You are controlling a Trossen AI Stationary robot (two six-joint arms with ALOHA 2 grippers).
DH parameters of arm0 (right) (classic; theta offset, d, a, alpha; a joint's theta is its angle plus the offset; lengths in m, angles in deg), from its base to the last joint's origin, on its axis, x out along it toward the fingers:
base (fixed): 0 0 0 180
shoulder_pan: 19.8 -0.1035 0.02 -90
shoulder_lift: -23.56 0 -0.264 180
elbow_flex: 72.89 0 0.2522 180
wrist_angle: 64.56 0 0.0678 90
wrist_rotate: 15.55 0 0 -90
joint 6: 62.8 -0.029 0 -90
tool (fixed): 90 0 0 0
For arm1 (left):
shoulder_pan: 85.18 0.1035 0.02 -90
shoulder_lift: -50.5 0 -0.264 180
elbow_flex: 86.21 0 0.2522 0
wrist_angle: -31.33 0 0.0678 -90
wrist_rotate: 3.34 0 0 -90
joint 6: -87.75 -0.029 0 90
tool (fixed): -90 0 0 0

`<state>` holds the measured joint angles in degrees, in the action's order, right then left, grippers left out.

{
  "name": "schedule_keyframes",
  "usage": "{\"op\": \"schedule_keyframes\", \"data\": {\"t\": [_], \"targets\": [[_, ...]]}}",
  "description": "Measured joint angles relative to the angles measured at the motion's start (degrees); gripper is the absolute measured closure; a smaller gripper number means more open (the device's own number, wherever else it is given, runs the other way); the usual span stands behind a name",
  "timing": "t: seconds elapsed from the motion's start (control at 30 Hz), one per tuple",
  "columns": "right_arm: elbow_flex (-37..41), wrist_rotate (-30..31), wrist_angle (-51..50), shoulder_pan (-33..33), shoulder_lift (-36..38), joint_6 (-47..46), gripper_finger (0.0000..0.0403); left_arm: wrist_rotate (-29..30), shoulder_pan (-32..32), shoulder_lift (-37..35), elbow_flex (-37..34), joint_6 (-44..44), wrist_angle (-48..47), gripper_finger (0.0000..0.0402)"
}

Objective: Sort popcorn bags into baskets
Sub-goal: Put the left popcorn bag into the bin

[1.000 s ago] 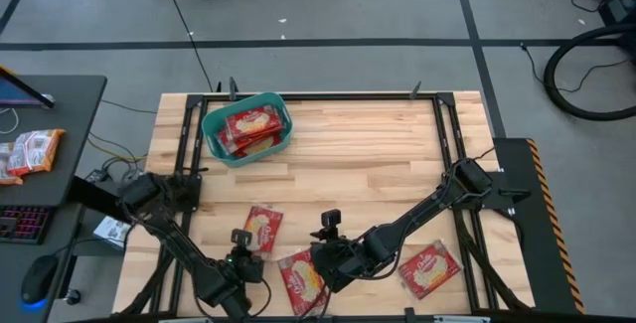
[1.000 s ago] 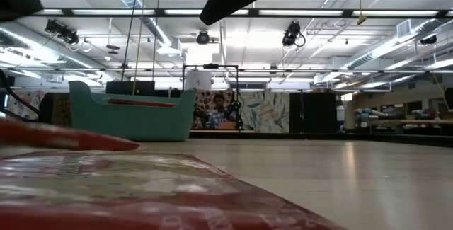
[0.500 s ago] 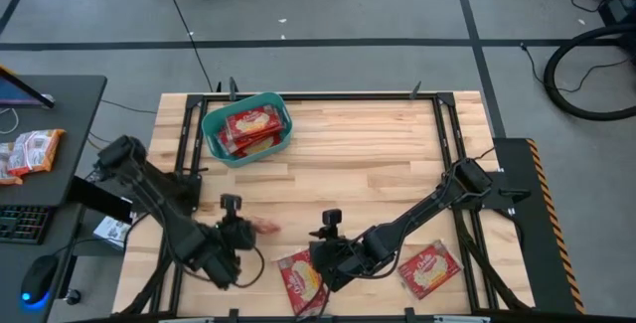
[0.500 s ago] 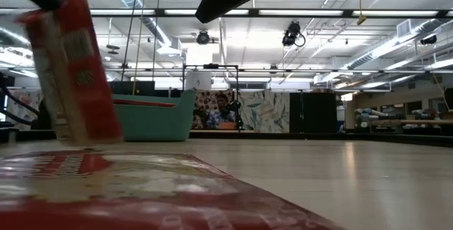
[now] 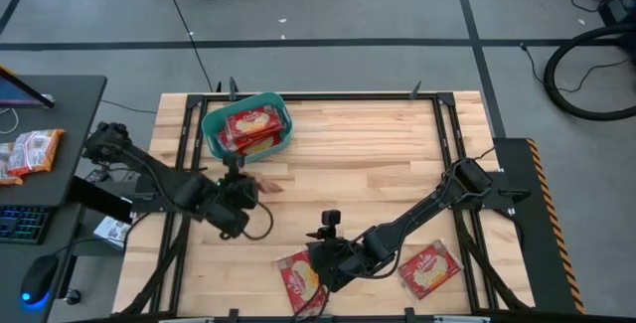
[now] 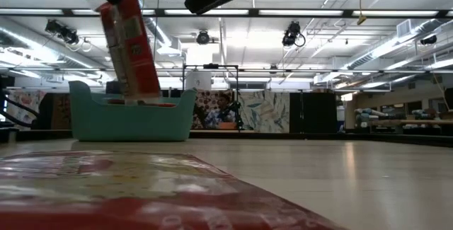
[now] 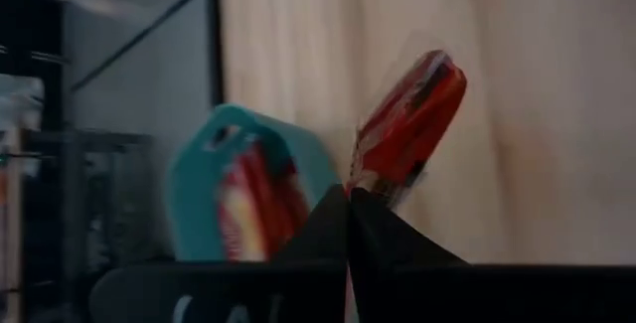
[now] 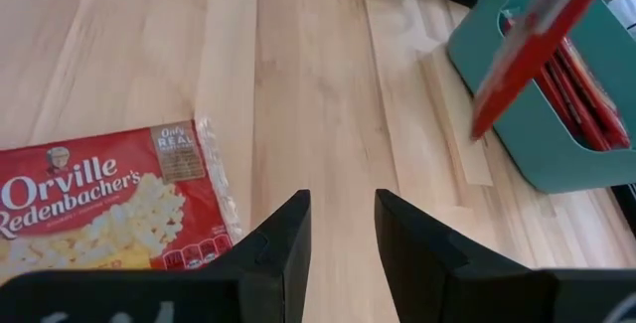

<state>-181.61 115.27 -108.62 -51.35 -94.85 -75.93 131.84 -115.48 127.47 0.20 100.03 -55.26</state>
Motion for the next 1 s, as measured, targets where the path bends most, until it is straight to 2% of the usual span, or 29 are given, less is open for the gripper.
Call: {"op": "schedule_keyframes", "data": {"t": [0.27, 0.5, 0.77, 1.0], "targets": [[0.0, 0.0, 0.7, 0.0, 0.0, -0.9, 0.0284, 7.0, 9.0, -5.5, 0.0, -18.6, 3.0, 0.0401], [0.0, 0.0, 1.2, 0.0, 0.0, -0.9, 0.0284, 7.5, 19.5, -8.9, 0.0, -37.2, 10.7, 0.0401], [0.0, 0.0, 1.8, 0.0, 0.0, -0.9, 0.0284, -4.8, 37.3, -10.3, 0.0, -54.8, 22.2, 0.0401], [0.0, 0.0, 1.8, -0.5, 0.0, -0.8, 0.0284, -19.1, 51.4, -10.3, 0.1, -63.8, 28.0, 0.0401]]}}
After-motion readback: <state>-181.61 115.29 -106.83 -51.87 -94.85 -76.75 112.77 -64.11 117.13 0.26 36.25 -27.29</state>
